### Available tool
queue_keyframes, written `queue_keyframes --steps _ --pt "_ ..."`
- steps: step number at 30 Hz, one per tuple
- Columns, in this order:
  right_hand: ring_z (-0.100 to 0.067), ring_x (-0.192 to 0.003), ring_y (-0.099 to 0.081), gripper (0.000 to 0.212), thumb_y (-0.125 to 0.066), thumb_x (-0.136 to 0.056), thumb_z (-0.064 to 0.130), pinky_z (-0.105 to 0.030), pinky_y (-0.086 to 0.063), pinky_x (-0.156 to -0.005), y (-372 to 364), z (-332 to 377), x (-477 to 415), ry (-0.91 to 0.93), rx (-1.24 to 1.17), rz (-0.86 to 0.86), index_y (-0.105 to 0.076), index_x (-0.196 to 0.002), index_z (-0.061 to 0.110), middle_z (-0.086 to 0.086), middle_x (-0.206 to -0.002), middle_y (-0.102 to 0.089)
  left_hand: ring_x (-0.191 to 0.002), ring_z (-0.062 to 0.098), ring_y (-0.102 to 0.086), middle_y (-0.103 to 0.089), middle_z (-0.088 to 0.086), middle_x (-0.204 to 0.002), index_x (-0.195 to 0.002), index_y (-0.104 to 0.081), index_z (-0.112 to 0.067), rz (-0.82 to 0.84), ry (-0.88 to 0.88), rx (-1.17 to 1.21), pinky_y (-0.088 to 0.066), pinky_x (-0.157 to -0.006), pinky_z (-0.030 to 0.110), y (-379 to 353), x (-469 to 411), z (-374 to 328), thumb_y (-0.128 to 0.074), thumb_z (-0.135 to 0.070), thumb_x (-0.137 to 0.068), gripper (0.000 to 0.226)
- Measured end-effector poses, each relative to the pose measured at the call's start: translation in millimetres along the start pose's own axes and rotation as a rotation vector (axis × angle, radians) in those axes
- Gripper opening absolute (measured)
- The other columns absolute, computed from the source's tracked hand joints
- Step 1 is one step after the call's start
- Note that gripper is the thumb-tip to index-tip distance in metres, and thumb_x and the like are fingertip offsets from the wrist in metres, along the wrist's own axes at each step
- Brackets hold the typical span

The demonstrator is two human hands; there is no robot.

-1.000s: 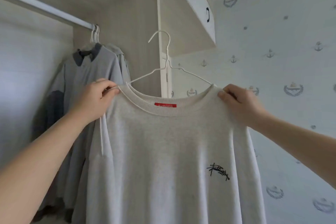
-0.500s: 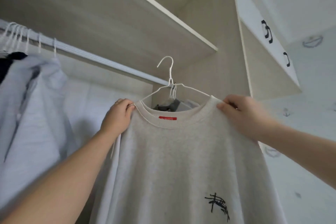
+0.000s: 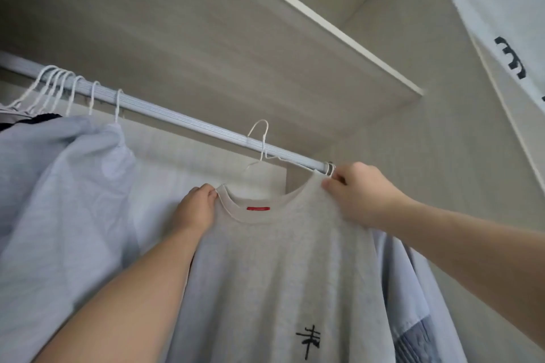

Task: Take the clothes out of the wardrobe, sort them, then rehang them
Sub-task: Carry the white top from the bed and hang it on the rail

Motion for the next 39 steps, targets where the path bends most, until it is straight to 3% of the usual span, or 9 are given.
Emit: queue_keyframes --steps 6,13,15,17,19,22,26,32,39 --pt "-0.016 -0.059 -0.048 0.034 -0.051 -0.097 0.030 -0.026 -0.033 -0.046 -18.3 8.7 -10.9 -0.019 -0.006 0.034 -0.051 -0.069 0.010 -0.004 -0.072 -0.051 -0.100 0.037 -0.058 -0.062 0.021 -0.110 -0.103 -0.061 -0.006 0.009 -0.011 -0.029 -0.038 -0.072 0.035 -4.2 -10.9 16.6 -0.041 -0.025 -0.106 0.028" --pt "-0.026 -0.068 -0.054 0.033 -0.051 -0.098 0.031 -0.028 -0.036 -0.051 -39.9 18.0 -2.3 -0.025 0.011 0.148 -0.052 -0.072 0.010 -0.004 -0.071 -0.053 -0.100 0.034 -0.059 -0.067 0.017 -0.110 -0.105 -0.064 -0.009 0.078 0.026 -0.024 -0.043 -0.074 0.035 -26.3 6.7 39.2 -0.042 -0.024 -0.105 0.026" --pt "-0.028 -0.073 -0.056 0.029 -0.047 -0.099 0.029 -0.029 -0.041 -0.057 -37.7 18.9 1.2 -0.006 0.058 0.140 -0.051 -0.076 0.011 -0.009 -0.082 -0.058 -0.102 0.036 -0.058 -0.064 0.017 -0.112 -0.109 -0.064 -0.012 0.028 0.041 -0.060 -0.046 -0.079 0.038 -24.3 11.8 39.7 -0.040 -0.025 -0.105 0.028" --pt "-0.031 -0.093 -0.055 0.011 -0.043 -0.099 0.021 -0.032 -0.041 -0.068 -32.7 25.8 6.8 0.108 0.273 0.099 -0.050 -0.097 0.013 -0.010 -0.107 -0.057 -0.109 0.038 -0.054 -0.062 0.015 -0.118 -0.118 -0.065 -0.015 -0.041 0.067 -0.054 -0.047 -0.087 0.042 -19.0 16.9 38.0 -0.042 -0.023 -0.103 0.028" --pt "-0.029 -0.109 -0.048 0.026 -0.042 -0.092 0.012 -0.033 -0.034 -0.072 -34.6 36.5 13.2 0.289 0.494 0.093 -0.043 -0.118 0.015 -0.005 -0.120 -0.046 -0.117 0.039 -0.052 -0.060 0.014 -0.126 -0.125 -0.063 -0.015 -0.079 0.088 0.084 -0.046 -0.096 0.045 -17.4 21.0 31.3 -0.045 -0.017 -0.101 0.030" --pt "-0.027 -0.116 -0.047 0.043 -0.039 -0.089 0.011 -0.034 -0.034 -0.073 -42.0 42.3 18.1 0.353 0.582 0.166 -0.039 -0.132 0.015 -0.003 -0.124 -0.044 -0.117 0.038 -0.053 -0.059 0.015 -0.128 -0.124 -0.062 -0.015 -0.086 0.079 0.271 -0.044 -0.100 0.044 -19.5 25.4 9.6 -0.045 -0.022 -0.102 0.028" --pt "-0.025 -0.129 -0.040 0.059 -0.035 -0.098 0.031 -0.038 -0.039 -0.094 -56.7 44.7 24.6 0.376 0.688 0.176 -0.018 -0.150 0.010 -0.005 -0.146 -0.034 -0.125 0.035 -0.047 -0.054 0.008 -0.136 -0.140 -0.050 -0.030 0.087 0.072 0.324 -0.035 -0.107 0.039 -41.7 28.2 -14.1 -0.041 -0.049 -0.102 0.044" --pt "-0.020 -0.149 -0.012 0.088 -0.027 -0.095 0.065 -0.043 -0.026 -0.112 -72.1 20.4 26.9 0.270 0.701 0.265 0.002 -0.155 0.008 -0.005 -0.162 -0.007 -0.126 0.022 -0.050 -0.052 0.001 -0.137 -0.149 -0.028 -0.053 0.286 0.020 0.448 -0.034 -0.114 0.043 -81.3 27.2 -28.4 -0.032 -0.076 -0.083 0.070" --pt "-0.016 -0.151 0.000 0.098 -0.030 -0.089 0.074 -0.051 -0.014 -0.118 -80.6 -41.2 21.2 0.131 0.704 0.340 0.007 -0.155 0.011 -0.001 -0.164 0.003 -0.143 0.021 -0.037 -0.035 -0.002 -0.159 -0.151 -0.022 -0.052 0.394 -0.022 0.443 -0.031 -0.116 0.041 -141.0 25.7 -68.1 -0.035 -0.070 -0.095 0.061"
Point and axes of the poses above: each hand's wrist, its own x-axis away from the middle knuckle, its own y-axis out of the back of the hand, z = x × y, the point moved 8 cm from there along -x, towards the middle knuckle
